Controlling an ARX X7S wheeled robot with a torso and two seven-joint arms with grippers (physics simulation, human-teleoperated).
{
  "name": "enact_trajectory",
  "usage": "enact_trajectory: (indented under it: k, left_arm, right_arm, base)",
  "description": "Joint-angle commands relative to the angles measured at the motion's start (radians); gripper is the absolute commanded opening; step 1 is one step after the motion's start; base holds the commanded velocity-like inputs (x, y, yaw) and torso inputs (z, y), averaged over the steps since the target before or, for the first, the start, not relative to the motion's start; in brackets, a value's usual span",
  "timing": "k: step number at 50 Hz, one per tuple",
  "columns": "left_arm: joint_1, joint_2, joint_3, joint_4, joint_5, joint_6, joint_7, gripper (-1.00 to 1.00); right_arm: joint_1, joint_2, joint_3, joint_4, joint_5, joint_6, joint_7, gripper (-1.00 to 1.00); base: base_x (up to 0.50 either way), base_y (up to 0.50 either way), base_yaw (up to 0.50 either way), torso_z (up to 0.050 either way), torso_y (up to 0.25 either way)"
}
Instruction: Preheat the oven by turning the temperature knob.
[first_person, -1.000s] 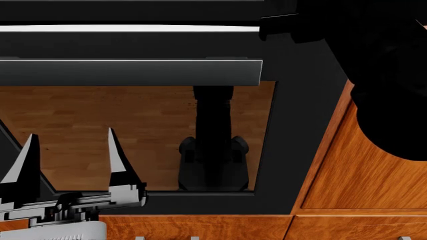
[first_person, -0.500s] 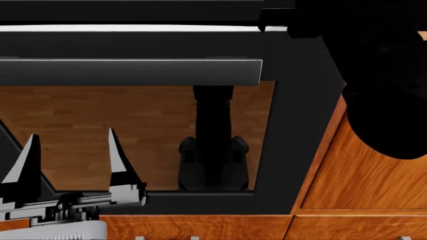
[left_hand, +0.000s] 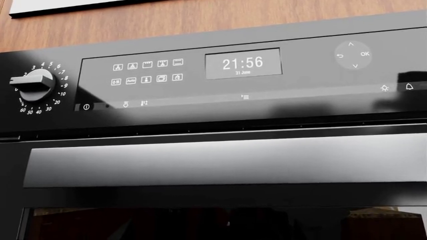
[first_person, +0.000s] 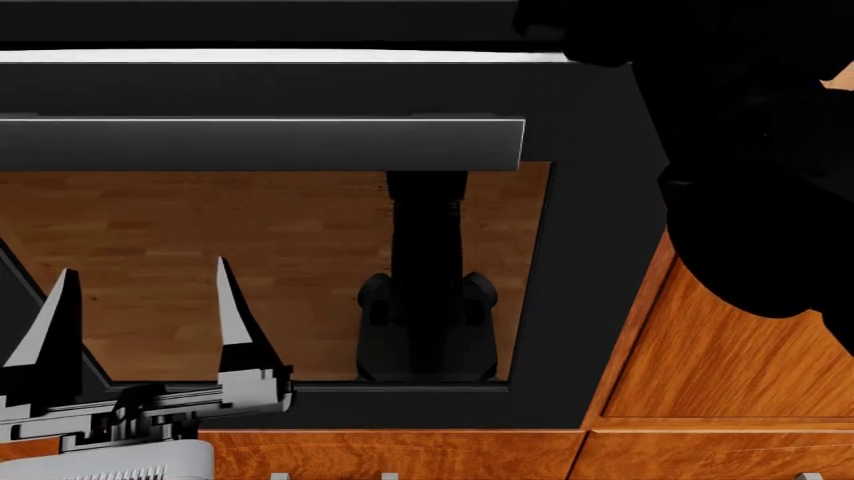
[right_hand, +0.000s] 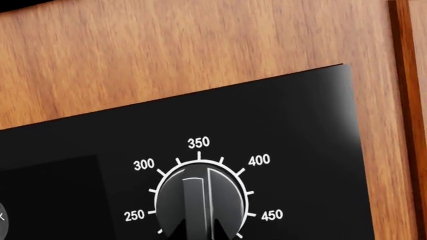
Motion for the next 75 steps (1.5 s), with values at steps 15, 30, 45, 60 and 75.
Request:
enact_trajectory:
  k: [15,30,45,60,75]
  left_arm:
    - [-0.002,-0.01,0.005,-0.007,-0.007,0.003,-0.011,1.0]
    - [-0.002,-0.016,0.005,-0.009,-0.014,0.006,-0.017,1.0]
    - [-0.001,-0.023,0.002,-0.02,-0.025,0.016,-0.023,1.0]
    - [0.0,-0.029,0.004,-0.02,-0.028,0.018,-0.028,1.0]
    - [-0.004,-0.034,0.006,-0.029,-0.034,0.02,-0.033,1.0]
  right_arm:
    - [-0.138,0.021,0.083,0.103,-0.02,-0.227,0.164,-1.0]
    - [-0.208,-0.004,0.118,0.115,-0.048,-0.34,0.217,-1.0]
    - [-0.274,-0.038,0.149,0.149,-0.085,-0.444,0.268,-1.0]
    - [-0.342,-0.073,0.199,0.178,-0.15,-0.575,0.352,-1.0]
    - [-0.38,-0.104,0.225,0.204,-0.148,-0.604,0.345,-1.0]
  base:
    - [0.0,0.0,-0.01,0.0,0.0]
    - [0.0,0.0,-0.01,0.0,0.0]
    - [0.0,-0.01,-0.01,0.0,0.0]
    - [0.0,-0.01,-0.01,0.0,0.0]
    - [0.0,-0.01,-0.01,0.0,0.0]
